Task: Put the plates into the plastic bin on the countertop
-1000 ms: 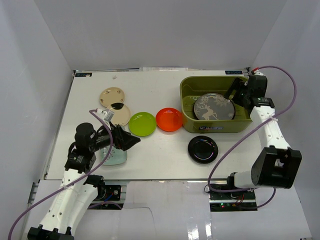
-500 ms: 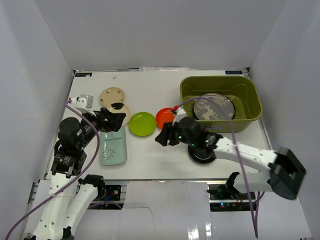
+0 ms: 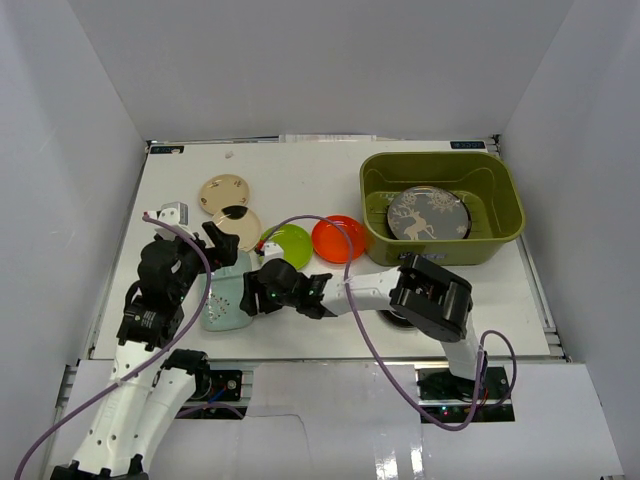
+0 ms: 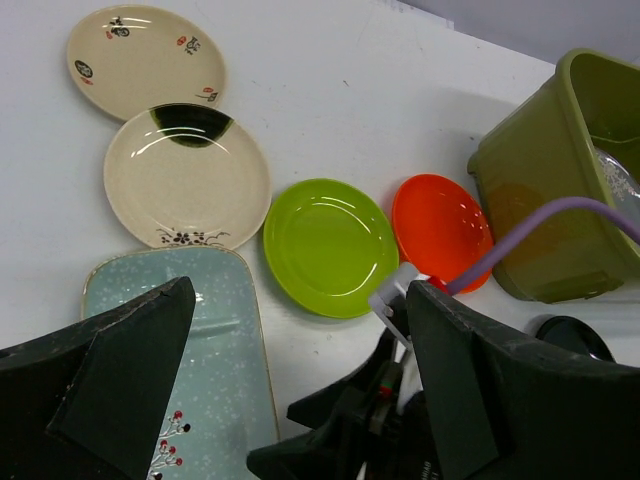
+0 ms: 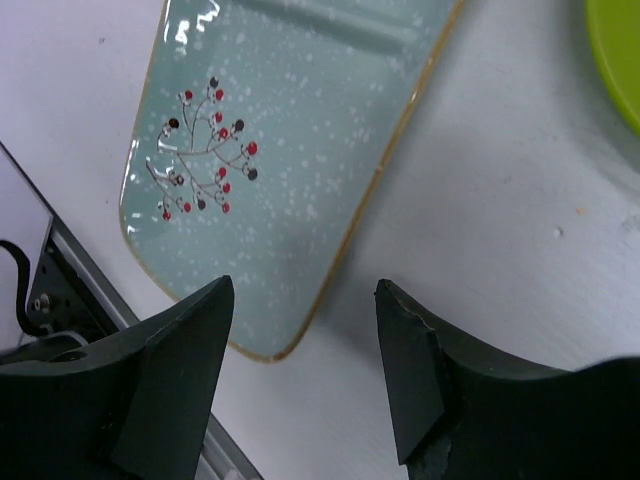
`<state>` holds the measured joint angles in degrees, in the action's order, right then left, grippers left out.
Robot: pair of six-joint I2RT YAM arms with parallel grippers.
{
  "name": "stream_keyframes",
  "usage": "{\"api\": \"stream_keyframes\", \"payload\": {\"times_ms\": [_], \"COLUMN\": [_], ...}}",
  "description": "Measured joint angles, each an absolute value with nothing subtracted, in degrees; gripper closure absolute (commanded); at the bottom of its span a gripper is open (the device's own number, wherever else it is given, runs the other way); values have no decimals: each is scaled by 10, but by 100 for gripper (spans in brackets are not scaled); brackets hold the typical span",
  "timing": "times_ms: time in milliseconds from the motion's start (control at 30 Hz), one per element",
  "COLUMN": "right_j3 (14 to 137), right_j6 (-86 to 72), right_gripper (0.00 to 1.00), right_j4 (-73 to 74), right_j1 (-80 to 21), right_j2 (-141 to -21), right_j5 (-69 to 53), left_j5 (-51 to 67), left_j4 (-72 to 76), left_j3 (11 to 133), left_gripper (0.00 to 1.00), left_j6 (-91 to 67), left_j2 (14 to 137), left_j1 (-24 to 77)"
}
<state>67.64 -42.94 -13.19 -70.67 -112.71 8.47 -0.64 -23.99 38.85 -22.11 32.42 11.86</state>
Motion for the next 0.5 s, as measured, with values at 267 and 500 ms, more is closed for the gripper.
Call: {"api": "stream_keyframes", "payload": {"times_ms": [267,500], "right_j3": [739,683], "right_j6": [-455,-479], "right_gripper": [88,92], "right_j4": [-125,-146], "right_j1": [-707,-711], "right_j2": [-1201,-1145], "right_j5": [120,134], "left_j5": [-7,-11], "left_j4": [-237,-235], "left_j3": [389,389], "left_gripper": [2,2], "left_j6": [-221,-221], "left_j2": [324,324], "left_j1": [119,119]}}
